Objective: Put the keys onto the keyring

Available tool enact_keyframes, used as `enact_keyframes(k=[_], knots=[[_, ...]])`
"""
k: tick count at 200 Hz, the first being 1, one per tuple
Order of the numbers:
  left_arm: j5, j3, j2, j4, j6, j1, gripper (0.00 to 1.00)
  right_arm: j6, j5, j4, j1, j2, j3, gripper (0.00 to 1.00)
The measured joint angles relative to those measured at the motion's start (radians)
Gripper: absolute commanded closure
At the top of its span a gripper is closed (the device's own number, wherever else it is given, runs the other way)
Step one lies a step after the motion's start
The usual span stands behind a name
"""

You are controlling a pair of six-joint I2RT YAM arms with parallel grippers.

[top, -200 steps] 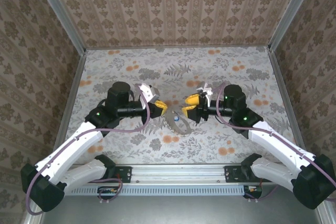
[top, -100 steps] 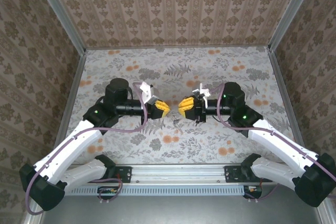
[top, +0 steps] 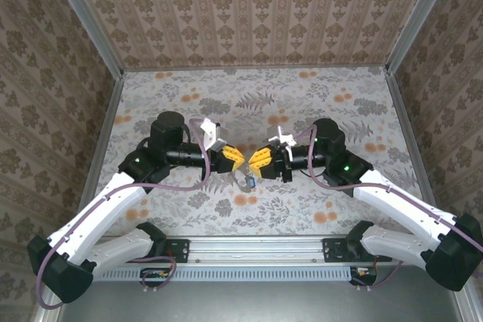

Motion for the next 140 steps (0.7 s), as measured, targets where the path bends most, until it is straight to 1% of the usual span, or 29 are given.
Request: enact_keyframes(k=[44, 70, 91, 140], knots=[[0.018, 0.004, 0.003, -0.002, 0.003, 0.000, 1.00, -0.019, -0.007, -0.011, 0.027, 0.017, 0.024, 0.86], [0.024, 0.013, 0.014, -0.001, 0.007, -0.001, 1.00, -0.030, -0.008, -0.021, 0.036, 0.023, 0.037, 0.93], [0.026, 0.015, 0.017, -0.001, 0.007, -0.001, 1.00, -0.038, -0.009, -0.027, 0.040, 0.040, 0.045, 1.00], [0.025, 0.015, 0.017, -0.002, 0.007, -0.001, 1.00, -0.064, -0.016, -0.040, 0.041, 0.050, 0.053, 1.00]])
